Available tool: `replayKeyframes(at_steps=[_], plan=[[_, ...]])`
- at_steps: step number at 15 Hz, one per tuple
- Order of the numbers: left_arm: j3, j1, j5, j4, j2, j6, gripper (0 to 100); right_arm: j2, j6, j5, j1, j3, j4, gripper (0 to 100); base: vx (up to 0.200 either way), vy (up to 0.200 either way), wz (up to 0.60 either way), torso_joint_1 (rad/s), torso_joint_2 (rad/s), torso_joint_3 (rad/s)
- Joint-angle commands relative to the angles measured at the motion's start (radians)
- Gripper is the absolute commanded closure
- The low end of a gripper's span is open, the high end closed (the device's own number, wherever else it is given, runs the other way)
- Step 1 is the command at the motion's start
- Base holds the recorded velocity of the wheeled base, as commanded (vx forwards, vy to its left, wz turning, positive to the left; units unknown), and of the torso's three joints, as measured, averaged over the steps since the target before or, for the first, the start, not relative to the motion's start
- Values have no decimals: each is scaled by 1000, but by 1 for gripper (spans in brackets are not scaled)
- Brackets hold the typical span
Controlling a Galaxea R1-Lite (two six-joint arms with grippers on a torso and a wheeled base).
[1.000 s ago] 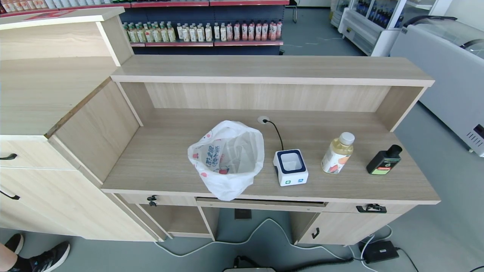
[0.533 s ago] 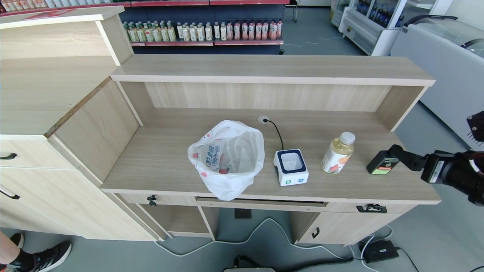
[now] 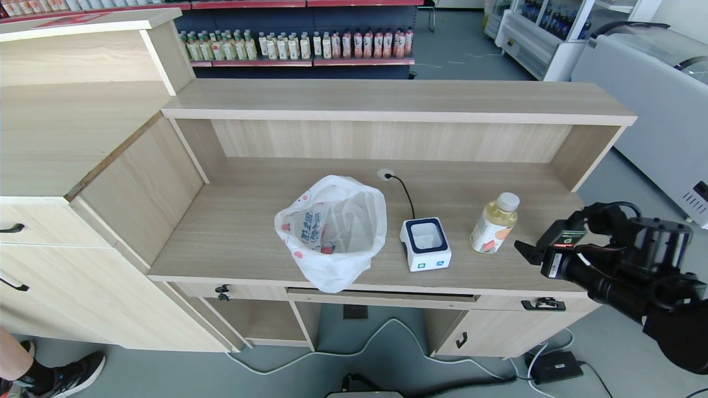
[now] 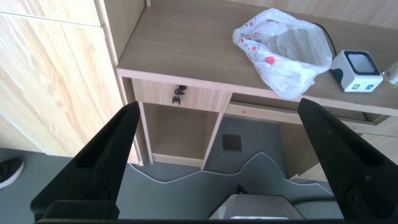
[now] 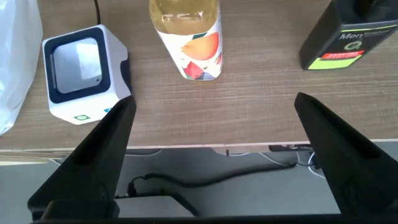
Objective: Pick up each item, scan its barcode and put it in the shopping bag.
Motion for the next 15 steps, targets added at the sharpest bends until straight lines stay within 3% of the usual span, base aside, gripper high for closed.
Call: replayKeyframes(at_steps=[1, 3, 6, 15], plan=[[0, 0, -1, -1, 0, 0, 0, 150, 4, -21, 34, -78, -44, 0, 0, 0, 0, 0, 0, 0], [0, 0, 0, -1, 0, 0, 0, 195, 15, -44, 65, -140, -53, 0, 0, 0, 0, 0, 0, 0], [0, 0, -1, -1, 0, 0, 0, 301, 69, -230, 155, -356, -30, 0, 0, 0, 0, 0, 0, 0], [1, 0, -1, -1, 0, 0, 0, 399, 66, -227, 188, -422, -10, 0, 0, 0, 0, 0, 0, 0]])
